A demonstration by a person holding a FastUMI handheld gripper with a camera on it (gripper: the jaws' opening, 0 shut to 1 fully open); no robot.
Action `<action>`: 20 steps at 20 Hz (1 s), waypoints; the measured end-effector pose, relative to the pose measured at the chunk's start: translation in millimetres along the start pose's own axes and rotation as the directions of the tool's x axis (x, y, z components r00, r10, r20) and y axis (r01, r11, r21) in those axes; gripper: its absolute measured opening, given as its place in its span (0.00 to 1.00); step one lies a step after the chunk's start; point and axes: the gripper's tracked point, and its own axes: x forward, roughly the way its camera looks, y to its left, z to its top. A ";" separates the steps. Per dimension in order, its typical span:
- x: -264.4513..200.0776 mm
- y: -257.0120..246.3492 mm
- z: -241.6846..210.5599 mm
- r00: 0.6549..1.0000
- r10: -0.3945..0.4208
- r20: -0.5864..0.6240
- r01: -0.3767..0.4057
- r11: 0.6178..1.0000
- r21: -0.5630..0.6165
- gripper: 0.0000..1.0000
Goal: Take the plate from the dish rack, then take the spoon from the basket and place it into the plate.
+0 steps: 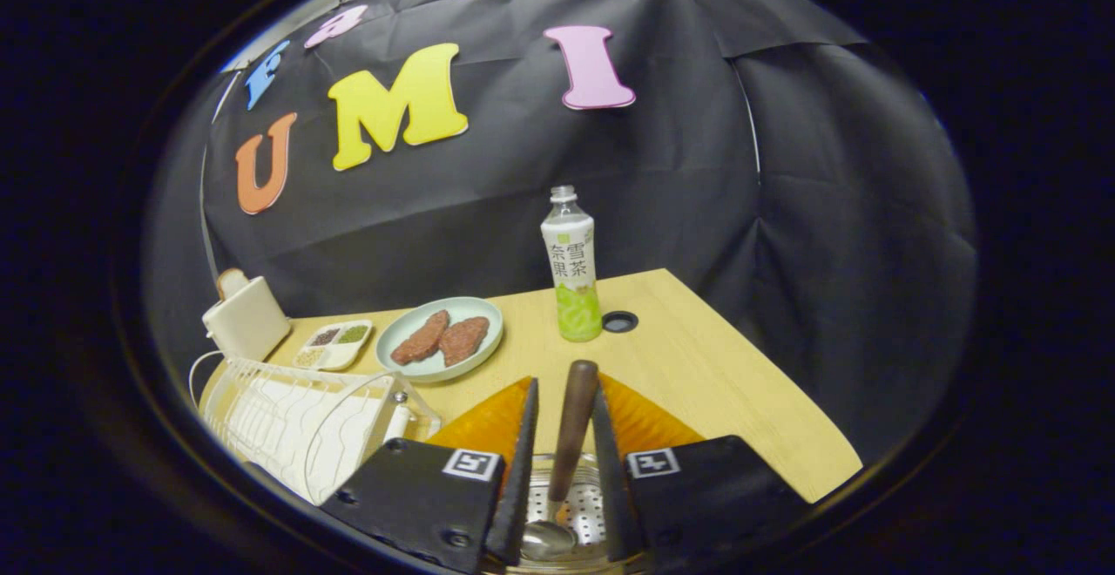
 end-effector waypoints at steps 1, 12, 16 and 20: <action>-3.8 3.3 2.9 1.000 0.011 0.010 -0.011 1.000 0.021 0.31; -103.0 21.4 93.6 0.946 -0.014 0.323 0.022 0.999 -0.023 0.13; -159.0 54.0 100.2 0.934 0.024 0.357 0.000 0.998 -0.067 0.13; -219.1 91.7 92.8 0.922 0.085 0.378 -0.059 0.995 -0.081 0.13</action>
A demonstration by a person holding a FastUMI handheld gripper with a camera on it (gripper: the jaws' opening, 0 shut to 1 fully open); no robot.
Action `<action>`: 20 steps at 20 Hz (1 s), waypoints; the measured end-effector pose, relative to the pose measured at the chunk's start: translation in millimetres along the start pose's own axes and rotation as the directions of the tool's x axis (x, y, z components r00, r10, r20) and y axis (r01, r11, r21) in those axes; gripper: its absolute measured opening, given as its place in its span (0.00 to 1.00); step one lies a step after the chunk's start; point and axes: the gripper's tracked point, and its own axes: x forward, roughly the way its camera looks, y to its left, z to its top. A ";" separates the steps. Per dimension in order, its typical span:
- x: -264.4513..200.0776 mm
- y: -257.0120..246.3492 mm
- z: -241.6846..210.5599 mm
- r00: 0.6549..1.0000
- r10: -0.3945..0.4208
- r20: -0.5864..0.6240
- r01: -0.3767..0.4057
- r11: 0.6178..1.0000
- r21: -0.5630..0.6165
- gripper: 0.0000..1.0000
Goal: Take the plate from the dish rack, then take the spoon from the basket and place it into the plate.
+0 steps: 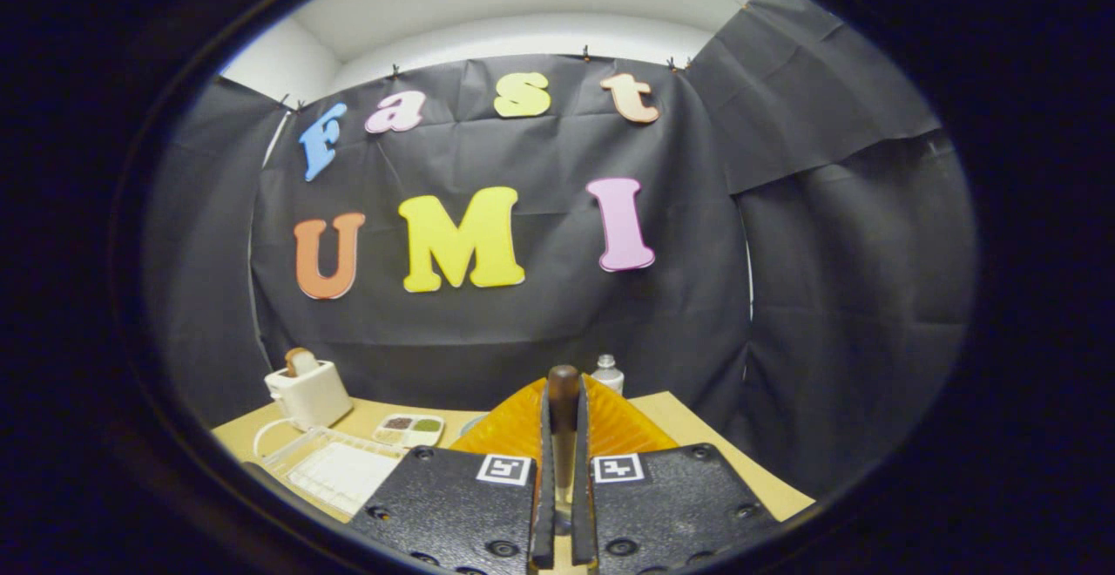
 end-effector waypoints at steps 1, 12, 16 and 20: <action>-11.9 10.1 -1.4 1.000 0.011 0.003 -0.011 1.000 0.002 0.13; -85.7 138.1 -119.1 0.982 0.153 -0.111 -0.140 0.983 0.116 0.13; -95.6 175.1 -162.4 0.970 0.198 -0.138 -0.172 0.969 0.179 0.12; -99.0 182.1 -196.2 0.969 0.187 -0.159 -0.145 0.959 0.243 0.13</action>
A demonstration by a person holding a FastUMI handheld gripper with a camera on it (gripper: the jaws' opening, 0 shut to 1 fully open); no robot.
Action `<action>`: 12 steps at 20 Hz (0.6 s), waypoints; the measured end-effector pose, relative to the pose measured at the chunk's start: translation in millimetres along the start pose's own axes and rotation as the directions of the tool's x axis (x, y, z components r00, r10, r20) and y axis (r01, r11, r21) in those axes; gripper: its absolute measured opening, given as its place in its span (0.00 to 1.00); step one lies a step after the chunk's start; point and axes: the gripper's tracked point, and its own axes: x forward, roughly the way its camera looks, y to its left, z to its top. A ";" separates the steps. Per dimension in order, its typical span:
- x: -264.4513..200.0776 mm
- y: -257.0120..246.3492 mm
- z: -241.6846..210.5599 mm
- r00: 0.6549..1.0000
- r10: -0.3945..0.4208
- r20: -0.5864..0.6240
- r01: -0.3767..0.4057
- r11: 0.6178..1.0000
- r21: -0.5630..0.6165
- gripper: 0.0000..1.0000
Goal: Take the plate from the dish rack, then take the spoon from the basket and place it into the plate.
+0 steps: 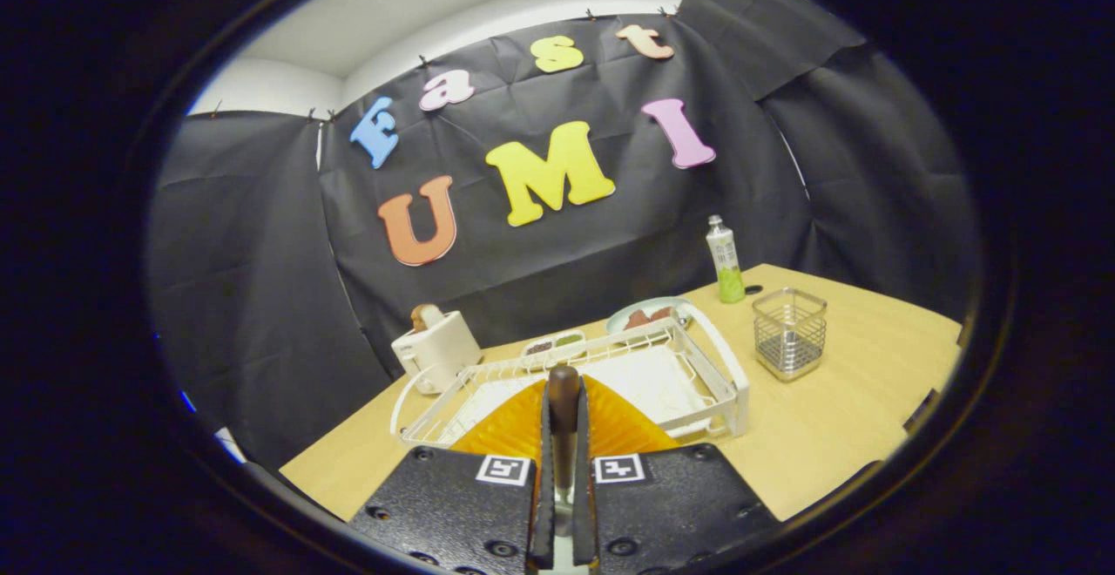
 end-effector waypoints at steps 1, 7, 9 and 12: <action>1.1 -2.7 -7.1 1.000 -0.010 -0.008 0.010 1.000 0.019 0.13; -4.6 -12.0 -16.9 1.000 -0.002 -0.016 0.002 1.000 0.020 0.19; -7.3 -17.8 -12.1 1.000 -0.014 0.007 0.014 1.000 0.001 0.21; -11.0 -21.5 -5.9 0.999 -0.015 0.032 0.017 0.998 -0.057 0.30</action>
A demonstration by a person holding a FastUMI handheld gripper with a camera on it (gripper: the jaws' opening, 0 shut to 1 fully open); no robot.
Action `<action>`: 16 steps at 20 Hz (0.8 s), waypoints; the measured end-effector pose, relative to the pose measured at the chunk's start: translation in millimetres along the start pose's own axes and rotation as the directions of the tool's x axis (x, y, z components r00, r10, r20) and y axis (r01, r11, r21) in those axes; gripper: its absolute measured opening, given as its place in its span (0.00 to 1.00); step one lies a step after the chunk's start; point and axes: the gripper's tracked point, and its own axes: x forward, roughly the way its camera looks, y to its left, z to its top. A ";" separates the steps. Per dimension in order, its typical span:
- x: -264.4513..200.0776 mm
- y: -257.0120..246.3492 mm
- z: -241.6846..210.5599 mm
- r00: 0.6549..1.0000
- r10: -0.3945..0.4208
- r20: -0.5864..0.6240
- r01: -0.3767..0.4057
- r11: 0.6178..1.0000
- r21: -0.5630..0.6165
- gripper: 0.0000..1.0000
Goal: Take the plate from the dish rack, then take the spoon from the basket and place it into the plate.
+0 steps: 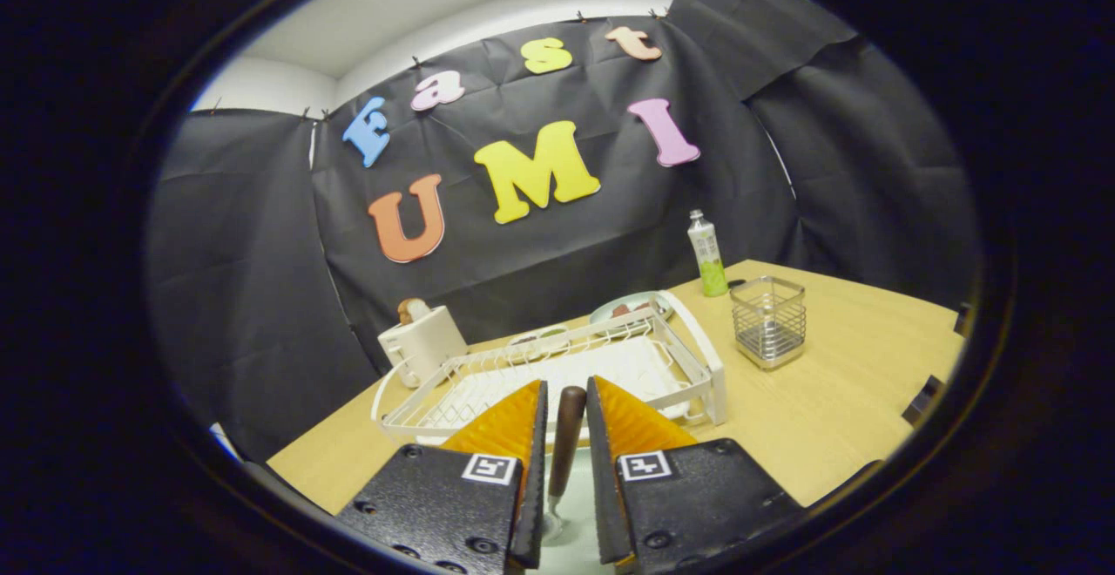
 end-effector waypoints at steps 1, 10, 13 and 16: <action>-2.2 1.5 3.7 1.000 0.010 0.012 -0.010 1.000 -0.017 0.32; -36.5 0.1 57.6 0.983 0.015 0.185 0.022 0.980 -0.197 1.00; -53.3 7.6 76.2 0.970 0.034 0.241 0.034 0.962 -0.271 1.00; -62.9 16.4 75.2 0.973 0.061 0.224 0.012 0.951 -0.308 1.00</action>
